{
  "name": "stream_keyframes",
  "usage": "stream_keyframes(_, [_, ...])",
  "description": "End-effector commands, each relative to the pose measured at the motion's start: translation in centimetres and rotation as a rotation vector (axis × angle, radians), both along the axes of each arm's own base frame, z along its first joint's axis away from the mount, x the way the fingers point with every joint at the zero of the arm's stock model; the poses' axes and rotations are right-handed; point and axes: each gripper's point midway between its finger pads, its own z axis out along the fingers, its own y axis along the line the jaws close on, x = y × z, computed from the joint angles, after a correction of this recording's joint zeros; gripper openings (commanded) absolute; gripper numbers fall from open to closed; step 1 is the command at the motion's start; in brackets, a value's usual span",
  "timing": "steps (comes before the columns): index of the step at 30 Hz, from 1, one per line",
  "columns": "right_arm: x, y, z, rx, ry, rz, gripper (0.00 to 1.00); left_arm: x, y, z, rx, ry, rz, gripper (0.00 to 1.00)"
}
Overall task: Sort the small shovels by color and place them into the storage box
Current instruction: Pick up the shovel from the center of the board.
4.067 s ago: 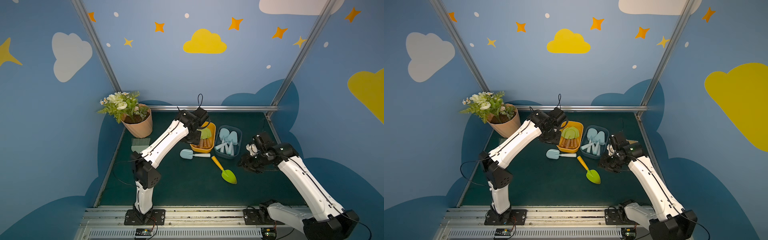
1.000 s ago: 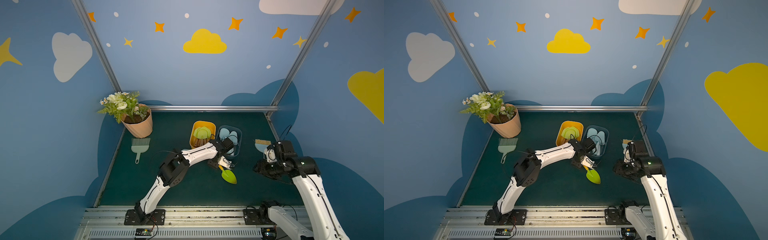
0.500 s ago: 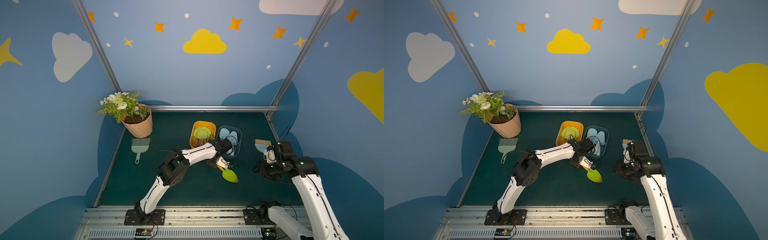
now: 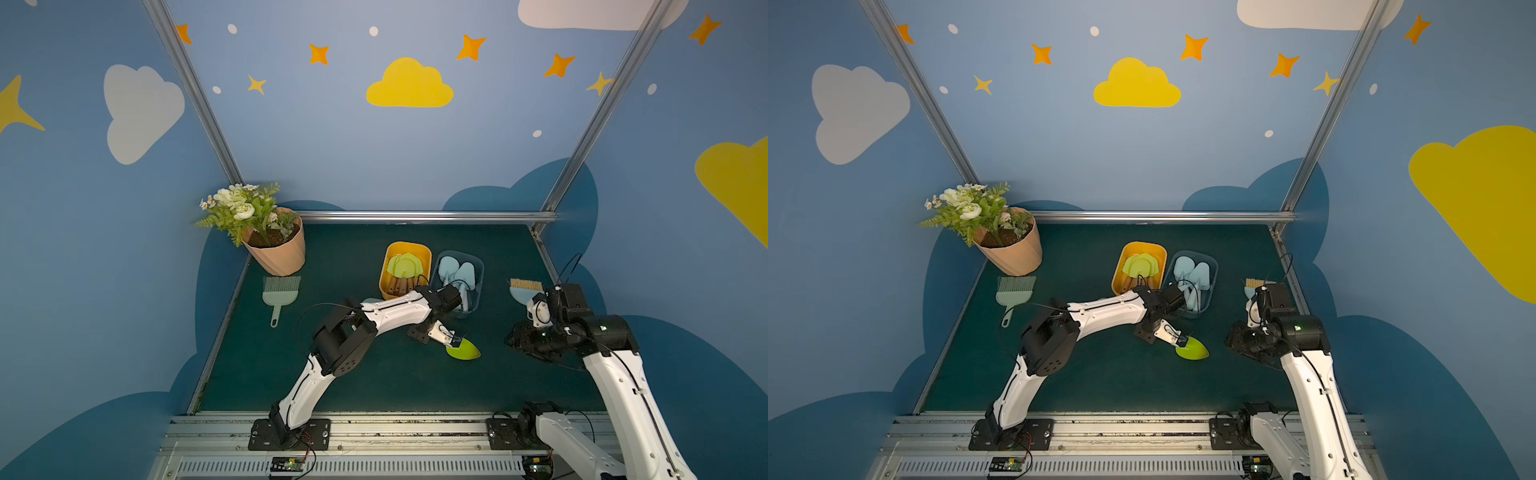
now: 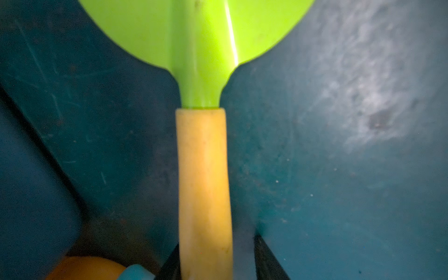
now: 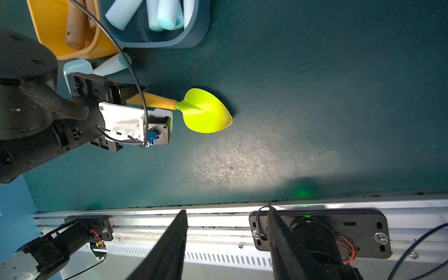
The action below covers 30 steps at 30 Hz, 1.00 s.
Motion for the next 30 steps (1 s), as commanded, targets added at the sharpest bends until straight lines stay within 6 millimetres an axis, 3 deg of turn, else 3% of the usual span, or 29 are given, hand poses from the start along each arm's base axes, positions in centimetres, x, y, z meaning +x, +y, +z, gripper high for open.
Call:
stream_keyframes(1, [-0.5,0.0,-0.1,0.01,0.008,-0.007,0.54,-1.2,0.8,0.7,0.012,0.022,0.014,0.25])
stream_keyframes(18, [-0.5,0.5,0.5,0.046,-0.005,-0.011,0.54,-2.6,2.5,3.0,-0.008,-0.029,0.11,0.05])
stream_keyframes(24, [-0.4,0.8,1.2,0.067,-0.023,-0.022,0.54,-3.8,4.2,5.0,0.003,-0.02,0.27,0.02])
stream_keyframes(30, [0.0,1.3,2.0,0.099,-0.042,-0.021,0.54,-4.7,7.4,7.1,0.024,-0.04,0.528,0.02])
